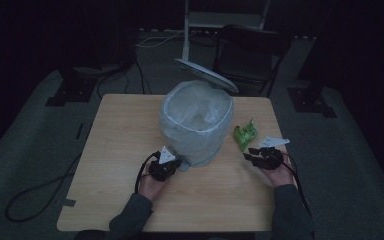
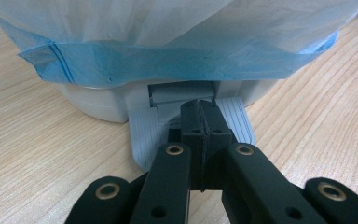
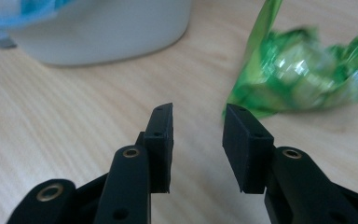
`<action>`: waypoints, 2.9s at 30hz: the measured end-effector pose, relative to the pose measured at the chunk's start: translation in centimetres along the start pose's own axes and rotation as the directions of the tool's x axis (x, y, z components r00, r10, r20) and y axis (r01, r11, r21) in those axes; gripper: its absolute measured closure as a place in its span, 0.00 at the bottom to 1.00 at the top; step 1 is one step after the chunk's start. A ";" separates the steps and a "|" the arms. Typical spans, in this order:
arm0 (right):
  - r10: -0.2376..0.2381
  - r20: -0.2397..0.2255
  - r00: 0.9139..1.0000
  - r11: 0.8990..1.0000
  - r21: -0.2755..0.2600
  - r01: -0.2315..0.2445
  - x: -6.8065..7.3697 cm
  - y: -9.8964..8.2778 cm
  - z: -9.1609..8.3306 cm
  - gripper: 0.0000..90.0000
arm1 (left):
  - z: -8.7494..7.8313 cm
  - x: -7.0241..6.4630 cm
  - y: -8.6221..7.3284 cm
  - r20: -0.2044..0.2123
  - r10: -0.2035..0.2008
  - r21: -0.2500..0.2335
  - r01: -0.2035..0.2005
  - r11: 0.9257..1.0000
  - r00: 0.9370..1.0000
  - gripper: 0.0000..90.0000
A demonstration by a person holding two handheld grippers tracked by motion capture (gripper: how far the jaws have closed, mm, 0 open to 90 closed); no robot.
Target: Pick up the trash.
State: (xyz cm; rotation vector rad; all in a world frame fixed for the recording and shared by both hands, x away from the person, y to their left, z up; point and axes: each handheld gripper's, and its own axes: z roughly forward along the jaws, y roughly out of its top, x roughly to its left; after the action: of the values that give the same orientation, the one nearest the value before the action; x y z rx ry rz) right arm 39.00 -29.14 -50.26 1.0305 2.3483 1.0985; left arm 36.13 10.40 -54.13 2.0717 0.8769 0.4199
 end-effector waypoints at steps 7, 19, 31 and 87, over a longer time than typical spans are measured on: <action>0.002 0.025 1.000 1.000 -0.028 -0.002 -0.8 2.2 0.1 0.73 | 0.0 0.0 0.0 0.000 0.000 0.000 0.000 1.000 1.000 1.00; 0.042 0.034 0.999 0.998 -0.054 -0.040 -1.5 4.6 1.8 0.81 | 0.0 0.1 0.0 0.005 -0.006 0.000 0.006 1.000 1.000 1.00; 0.078 0.090 0.993 0.996 -0.055 -0.073 -2.7 6.7 3.7 0.81 | 0.0 0.1 0.0 0.004 -0.006 -0.001 0.006 1.000 1.000 1.00; 0.045 0.177 0.983 0.995 0.083 -0.061 -3.4 4.9 5.0 0.95 | 0.0 0.0 0.0 -0.002 -0.001 -0.002 0.001 1.000 1.000 1.00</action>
State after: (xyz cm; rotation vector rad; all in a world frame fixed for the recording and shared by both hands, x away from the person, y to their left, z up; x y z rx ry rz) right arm 46.50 -26.93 -49.65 1.1765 2.2573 0.8904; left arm 36.10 10.40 -54.15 2.0697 0.8777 0.4221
